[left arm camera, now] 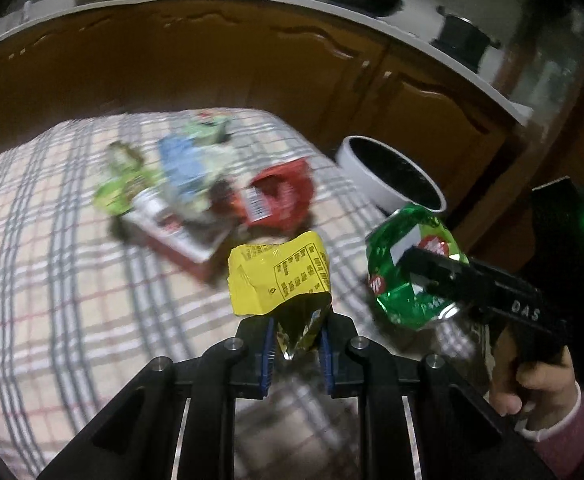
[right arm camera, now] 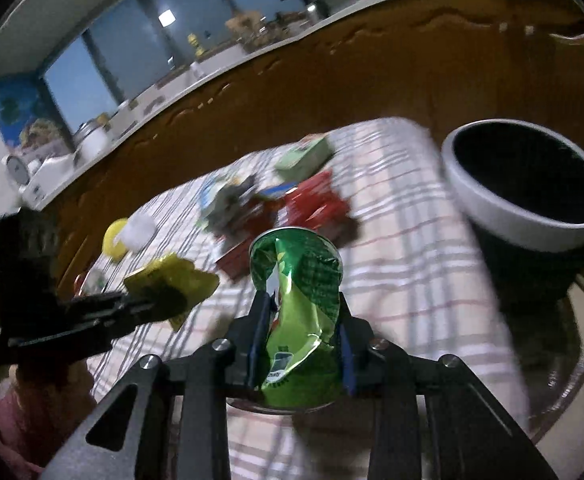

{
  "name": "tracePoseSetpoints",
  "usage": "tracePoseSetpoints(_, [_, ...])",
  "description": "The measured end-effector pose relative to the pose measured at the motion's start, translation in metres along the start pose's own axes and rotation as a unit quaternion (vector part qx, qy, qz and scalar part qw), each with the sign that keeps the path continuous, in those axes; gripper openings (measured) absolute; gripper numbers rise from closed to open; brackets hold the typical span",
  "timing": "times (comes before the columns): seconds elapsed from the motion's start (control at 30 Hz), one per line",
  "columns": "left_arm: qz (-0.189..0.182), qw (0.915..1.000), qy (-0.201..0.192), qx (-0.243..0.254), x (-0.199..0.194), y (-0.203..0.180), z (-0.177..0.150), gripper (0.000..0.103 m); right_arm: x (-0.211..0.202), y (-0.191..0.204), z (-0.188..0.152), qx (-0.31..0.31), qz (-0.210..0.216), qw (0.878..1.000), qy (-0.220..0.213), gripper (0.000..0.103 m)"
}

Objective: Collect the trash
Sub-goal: 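Grasp yellow wrapper with left gripper while right gripper grasps green can, then drop yellow wrapper from left gripper into bin while right gripper drops green can in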

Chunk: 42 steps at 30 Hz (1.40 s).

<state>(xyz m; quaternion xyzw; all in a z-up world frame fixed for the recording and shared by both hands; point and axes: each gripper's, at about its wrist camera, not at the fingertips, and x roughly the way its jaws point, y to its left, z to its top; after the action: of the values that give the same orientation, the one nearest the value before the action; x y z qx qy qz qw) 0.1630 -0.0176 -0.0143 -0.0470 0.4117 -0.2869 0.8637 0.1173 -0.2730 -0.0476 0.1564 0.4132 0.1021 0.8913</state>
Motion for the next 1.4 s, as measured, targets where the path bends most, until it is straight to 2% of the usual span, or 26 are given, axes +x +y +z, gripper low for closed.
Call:
tracePoseSetpoints(0.37, [-0.031, 0.9984, 0.001, 0.048, 0.051, -0.048, 0.039, 0.016, -0.046, -0.061, 0.022, 0.055, -0.068, 0.995, -0.057, 0.031])
tracePoseSetpoints(0.67, [-0.039, 0.9967, -0.001, 0.071, 0.09, -0.073, 0.071, 0.016, -0.061, -0.097, 0.034, 0.071, -0.109, 0.989, -0.075, 0.031])
tracePoseSetpoints(1.03, [-0.051, 0.9958, 0.009, 0.076, 0.154, -0.096, 0.117, 0.016, -0.05, -0.142, 0.068, 0.078, -0.153, 0.982, -0.074, 0.031])
tracePoseSetpoints(1.4, [-0.037, 0.9959, 0.035, 0.075, 0.216, -0.113, 0.148, 0.016, -0.03, -0.173, 0.089, 0.087, -0.172, 0.979, -0.058, 0.031])
